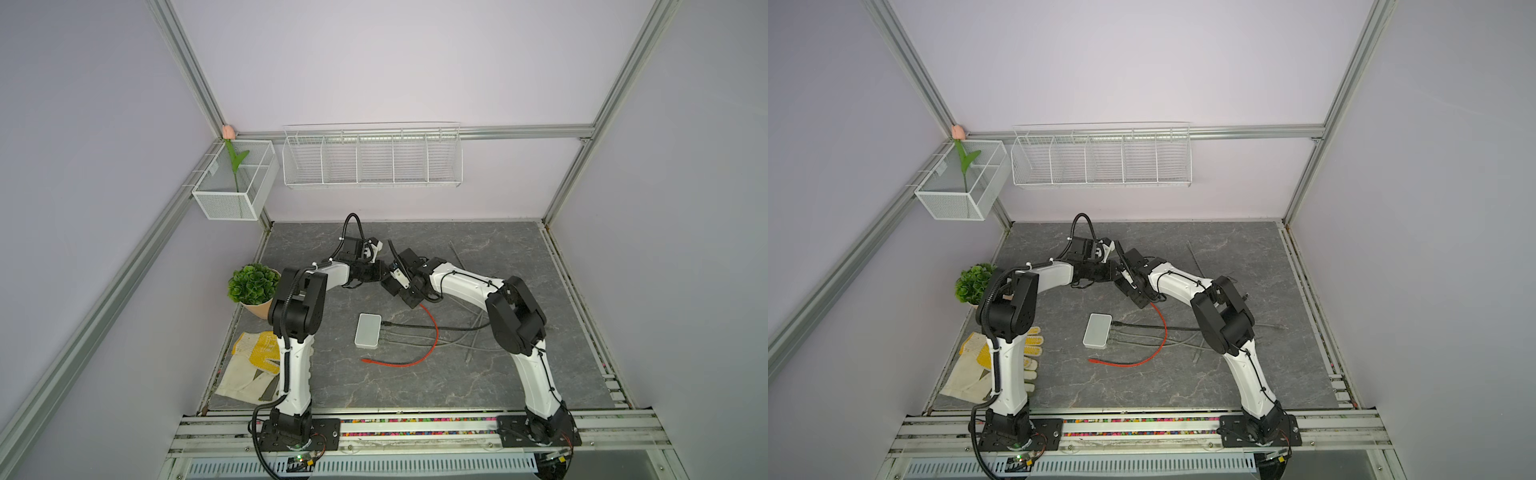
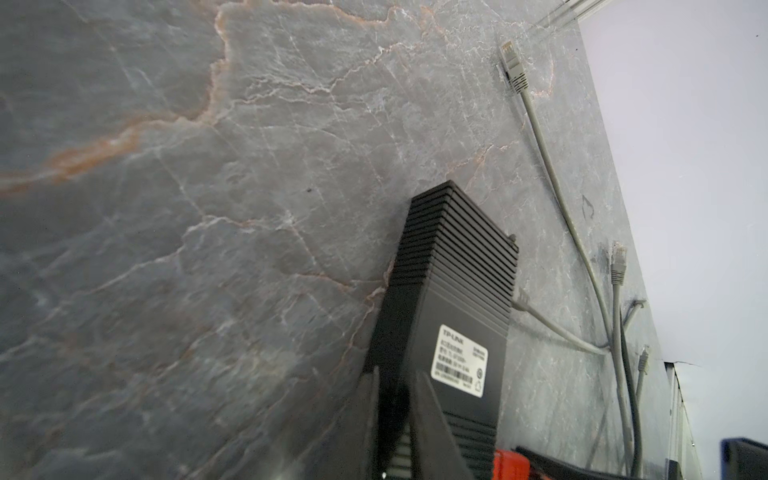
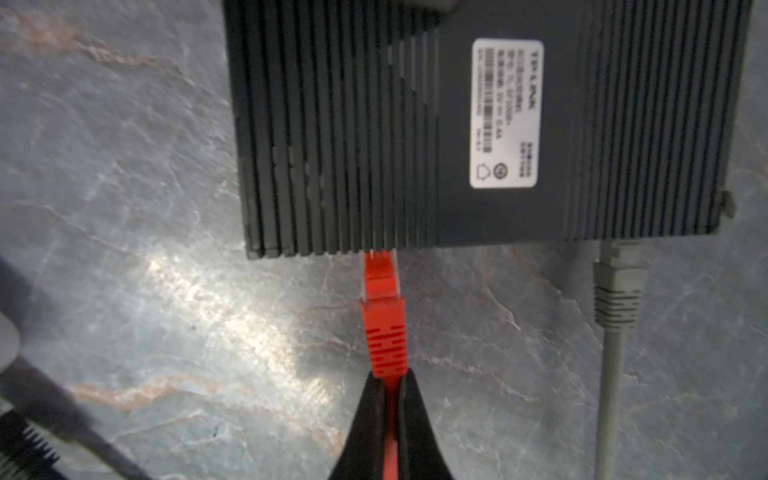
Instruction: Insert the plug into the switch port
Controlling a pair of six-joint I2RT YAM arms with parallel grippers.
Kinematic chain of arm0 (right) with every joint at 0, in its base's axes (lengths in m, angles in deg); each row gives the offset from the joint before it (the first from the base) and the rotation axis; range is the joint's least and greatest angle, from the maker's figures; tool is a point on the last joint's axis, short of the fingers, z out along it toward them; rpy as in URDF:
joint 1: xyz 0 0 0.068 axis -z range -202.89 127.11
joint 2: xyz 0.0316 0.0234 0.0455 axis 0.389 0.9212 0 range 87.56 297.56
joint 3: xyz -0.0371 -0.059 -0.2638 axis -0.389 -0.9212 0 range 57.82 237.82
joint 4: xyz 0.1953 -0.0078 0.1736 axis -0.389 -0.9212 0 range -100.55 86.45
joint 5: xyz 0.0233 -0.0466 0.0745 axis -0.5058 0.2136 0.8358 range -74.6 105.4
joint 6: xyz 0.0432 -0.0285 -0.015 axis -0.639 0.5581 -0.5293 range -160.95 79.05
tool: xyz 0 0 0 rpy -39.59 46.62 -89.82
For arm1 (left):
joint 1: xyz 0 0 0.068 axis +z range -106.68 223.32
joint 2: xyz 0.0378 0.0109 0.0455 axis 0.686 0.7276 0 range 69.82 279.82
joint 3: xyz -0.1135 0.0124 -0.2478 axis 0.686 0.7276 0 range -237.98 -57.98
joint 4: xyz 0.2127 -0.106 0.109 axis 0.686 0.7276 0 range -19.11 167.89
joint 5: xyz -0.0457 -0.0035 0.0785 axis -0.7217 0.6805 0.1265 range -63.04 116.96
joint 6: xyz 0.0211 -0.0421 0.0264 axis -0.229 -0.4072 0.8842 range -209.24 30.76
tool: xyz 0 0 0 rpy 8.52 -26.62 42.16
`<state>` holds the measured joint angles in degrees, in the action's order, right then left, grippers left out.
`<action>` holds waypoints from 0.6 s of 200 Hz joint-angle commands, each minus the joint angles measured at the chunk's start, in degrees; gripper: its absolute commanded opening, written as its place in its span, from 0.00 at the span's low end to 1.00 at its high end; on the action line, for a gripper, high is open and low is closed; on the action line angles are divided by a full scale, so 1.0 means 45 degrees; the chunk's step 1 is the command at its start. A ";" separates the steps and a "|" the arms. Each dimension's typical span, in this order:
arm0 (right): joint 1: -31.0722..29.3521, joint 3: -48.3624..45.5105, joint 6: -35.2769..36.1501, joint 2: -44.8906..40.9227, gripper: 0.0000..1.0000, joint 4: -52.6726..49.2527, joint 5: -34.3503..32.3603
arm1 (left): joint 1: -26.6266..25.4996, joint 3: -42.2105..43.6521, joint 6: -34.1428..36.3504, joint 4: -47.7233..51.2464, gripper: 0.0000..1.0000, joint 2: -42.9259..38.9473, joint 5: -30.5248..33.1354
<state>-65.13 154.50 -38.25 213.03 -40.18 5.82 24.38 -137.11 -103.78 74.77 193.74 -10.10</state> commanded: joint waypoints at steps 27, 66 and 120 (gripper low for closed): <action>-0.0204 -0.0107 -0.0416 -0.0556 0.07 0.2762 0.0541 | -0.0595 0.0893 -0.0064 0.1463 0.15 0.0272 -0.0036; -0.0191 -0.0189 -0.0152 -0.0462 0.06 0.3553 0.0910 | -0.0788 0.0916 0.0011 0.1517 0.15 0.0359 -0.0139; -0.0108 -0.0277 0.0146 -0.0622 0.07 0.4500 0.1205 | -0.1073 0.1027 0.0635 0.1986 0.15 0.0443 -0.0565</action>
<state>-65.20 152.10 -38.62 213.01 -36.37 7.35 24.12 -136.06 -103.13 73.09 193.35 -9.46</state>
